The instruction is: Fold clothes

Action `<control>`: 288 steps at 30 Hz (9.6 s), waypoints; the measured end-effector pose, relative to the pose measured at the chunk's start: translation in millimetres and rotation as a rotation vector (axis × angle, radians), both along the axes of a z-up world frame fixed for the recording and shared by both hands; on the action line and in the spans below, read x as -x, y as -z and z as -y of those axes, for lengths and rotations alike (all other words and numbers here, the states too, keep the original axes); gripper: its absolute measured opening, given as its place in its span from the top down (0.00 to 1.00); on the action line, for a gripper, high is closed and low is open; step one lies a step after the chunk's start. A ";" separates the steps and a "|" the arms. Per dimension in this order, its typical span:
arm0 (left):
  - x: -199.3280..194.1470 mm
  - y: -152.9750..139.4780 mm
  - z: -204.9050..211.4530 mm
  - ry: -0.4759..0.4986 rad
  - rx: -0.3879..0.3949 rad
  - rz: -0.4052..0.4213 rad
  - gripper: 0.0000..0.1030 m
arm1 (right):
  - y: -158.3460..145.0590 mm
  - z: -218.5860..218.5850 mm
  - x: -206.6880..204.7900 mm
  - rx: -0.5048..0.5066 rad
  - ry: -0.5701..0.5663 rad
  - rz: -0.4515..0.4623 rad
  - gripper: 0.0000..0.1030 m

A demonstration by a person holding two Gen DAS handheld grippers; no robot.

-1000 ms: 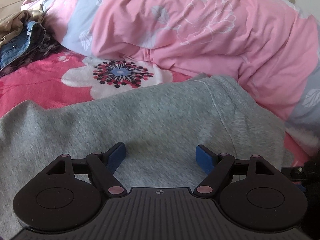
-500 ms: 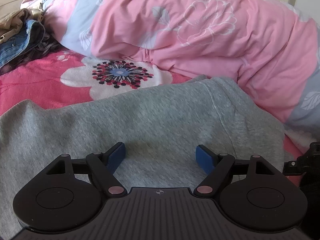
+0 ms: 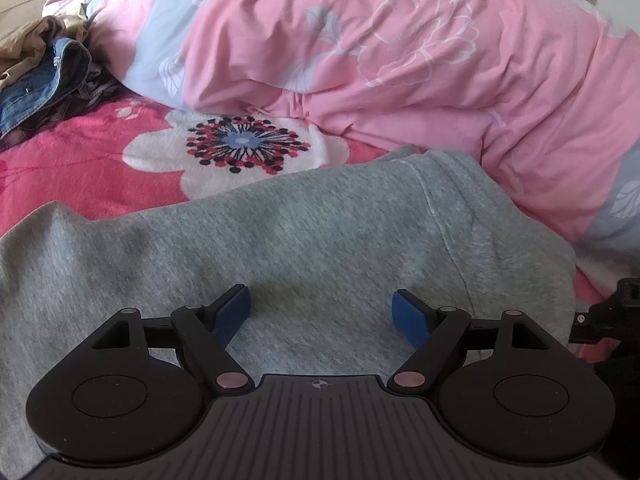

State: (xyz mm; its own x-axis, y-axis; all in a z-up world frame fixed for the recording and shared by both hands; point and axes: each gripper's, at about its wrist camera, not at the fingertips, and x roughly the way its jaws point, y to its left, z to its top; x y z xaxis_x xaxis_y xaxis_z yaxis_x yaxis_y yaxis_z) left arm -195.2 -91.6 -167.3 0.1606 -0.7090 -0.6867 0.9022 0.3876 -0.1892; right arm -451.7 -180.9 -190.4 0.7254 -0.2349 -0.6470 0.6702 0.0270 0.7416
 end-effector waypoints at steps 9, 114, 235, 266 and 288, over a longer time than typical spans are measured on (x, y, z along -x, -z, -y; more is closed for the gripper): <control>-0.2 -0.6 5.2 0.002 -0.036 0.005 0.23 | -12.7 -0.3 -10.5 0.081 -0.060 -0.005 0.48; -93.1 18.7 216.9 0.743 -0.274 -0.574 0.23 | 28.9 73.0 -5.0 -0.205 -0.051 0.177 0.47; -116.9 25.4 -332.8 -0.902 0.286 -0.757 0.52 | -48.7 -352.7 -232.8 1.348 -1.342 -0.209 0.39; -83.5 -16.1 -283.2 -0.673 -0.042 -0.261 0.35 | -66.8 -265.1 -177.6 0.964 -1.290 -0.036 0.74; -68.2 -44.3 -180.8 -0.524 -0.068 0.139 0.38 | -103.4 -166.2 -139.4 0.949 -1.026 0.001 0.70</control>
